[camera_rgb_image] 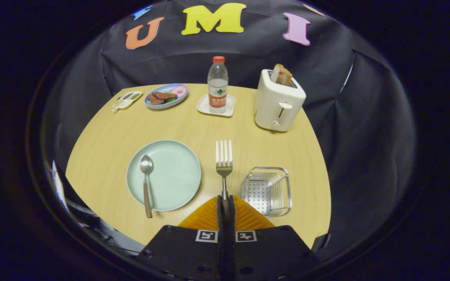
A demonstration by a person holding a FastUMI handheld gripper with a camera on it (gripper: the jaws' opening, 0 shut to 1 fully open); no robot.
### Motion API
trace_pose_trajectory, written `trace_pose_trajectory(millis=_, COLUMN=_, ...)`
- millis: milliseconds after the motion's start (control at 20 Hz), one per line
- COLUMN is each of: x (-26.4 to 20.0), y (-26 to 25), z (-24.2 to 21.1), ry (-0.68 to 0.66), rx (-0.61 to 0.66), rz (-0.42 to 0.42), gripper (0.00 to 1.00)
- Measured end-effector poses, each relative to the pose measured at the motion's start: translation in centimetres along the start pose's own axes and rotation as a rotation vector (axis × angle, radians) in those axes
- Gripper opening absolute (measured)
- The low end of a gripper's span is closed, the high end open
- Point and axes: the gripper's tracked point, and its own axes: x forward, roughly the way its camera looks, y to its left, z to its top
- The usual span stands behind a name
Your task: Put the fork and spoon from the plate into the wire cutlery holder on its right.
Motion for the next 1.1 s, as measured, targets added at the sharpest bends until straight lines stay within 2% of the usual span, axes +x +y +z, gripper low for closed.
trace_pose_trajectory(millis=250, x=-0.8, y=-4.2, z=-0.7, ry=0.044, rx=0.025, rz=-0.007, gripper=0.02)
trace_pose_trajectory(millis=500, x=-0.8, y=-5.7, z=-2.0, ry=0.13, rx=0.047, rz=0.05, gripper=0.02)
trace_pose_trajectory(millis=1100, x=-2.9, y=-6.5, z=-3.8, ry=0.44, rx=0.053, rz=0.081, gripper=0.03)
